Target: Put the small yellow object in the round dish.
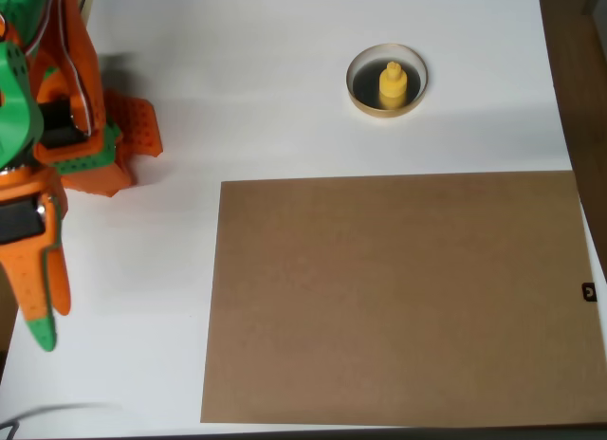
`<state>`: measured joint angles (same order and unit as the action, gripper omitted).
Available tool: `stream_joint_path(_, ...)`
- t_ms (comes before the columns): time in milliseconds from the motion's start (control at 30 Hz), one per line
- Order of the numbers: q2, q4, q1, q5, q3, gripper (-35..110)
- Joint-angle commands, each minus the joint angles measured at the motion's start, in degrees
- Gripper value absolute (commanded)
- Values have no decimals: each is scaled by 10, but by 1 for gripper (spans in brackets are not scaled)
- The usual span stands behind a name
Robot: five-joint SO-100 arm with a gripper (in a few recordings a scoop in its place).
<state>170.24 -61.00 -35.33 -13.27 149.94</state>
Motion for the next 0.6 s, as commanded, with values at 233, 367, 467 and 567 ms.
stream_joint_path(233, 188, 26, -90, 47, 139, 23)
stream_joint_path(367, 201, 32, -104, 55, 165, 23)
stream_joint_path(467, 204, 30, -101, 69, 188, 22)
stream_joint_path(567, 204, 41, -101, 76, 200, 23)
